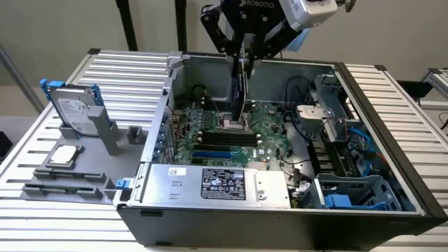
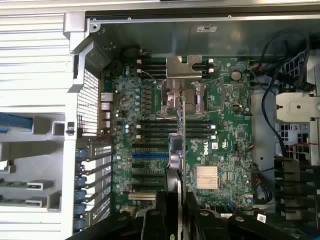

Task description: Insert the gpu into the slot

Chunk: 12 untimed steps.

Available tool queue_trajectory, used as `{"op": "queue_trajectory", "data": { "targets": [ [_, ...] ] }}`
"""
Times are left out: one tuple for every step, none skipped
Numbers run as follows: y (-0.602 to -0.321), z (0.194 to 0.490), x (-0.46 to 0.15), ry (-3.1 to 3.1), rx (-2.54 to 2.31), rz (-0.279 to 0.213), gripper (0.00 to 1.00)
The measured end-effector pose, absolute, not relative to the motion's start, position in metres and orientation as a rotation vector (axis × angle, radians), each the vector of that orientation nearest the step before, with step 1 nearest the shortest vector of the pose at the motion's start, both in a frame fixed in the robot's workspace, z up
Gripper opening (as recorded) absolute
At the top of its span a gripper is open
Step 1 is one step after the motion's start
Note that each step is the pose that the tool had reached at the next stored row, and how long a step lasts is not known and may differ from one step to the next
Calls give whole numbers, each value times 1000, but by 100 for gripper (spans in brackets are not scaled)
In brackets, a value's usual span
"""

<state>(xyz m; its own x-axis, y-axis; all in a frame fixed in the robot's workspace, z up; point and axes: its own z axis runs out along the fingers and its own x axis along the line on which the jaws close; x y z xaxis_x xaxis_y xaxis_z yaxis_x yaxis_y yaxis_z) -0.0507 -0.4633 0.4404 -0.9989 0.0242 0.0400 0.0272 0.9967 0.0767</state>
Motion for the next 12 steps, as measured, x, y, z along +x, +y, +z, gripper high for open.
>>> {"op": "queue_trajectory", "data": {
  "targets": [
    [-463,440,-51,-3100,-40,-120,26],
    [-463,440,-51,-3100,-40,-120,26],
    [-463,440,-51,-3100,-40,-120,26],
    [-463,440,-51,-3100,-40,-120,26],
    [-463,440,-51,-3100,-40,-120,26],
    [-463,440,-51,-3100,-40,-120,26],
    [-463,440,-51,-3100,-40,-120,26],
    [-463,440,-51,-3100,-40,-120,26],
    [-463,440,-51,-3100,-40,-120,26],
    [-463,440,-51,-3100,-40,-120,26],
    [-463,440,-51,-3100,-40,-120,26],
    [-463,440,-51,-3100,-40,-120,26]
  ]
}}
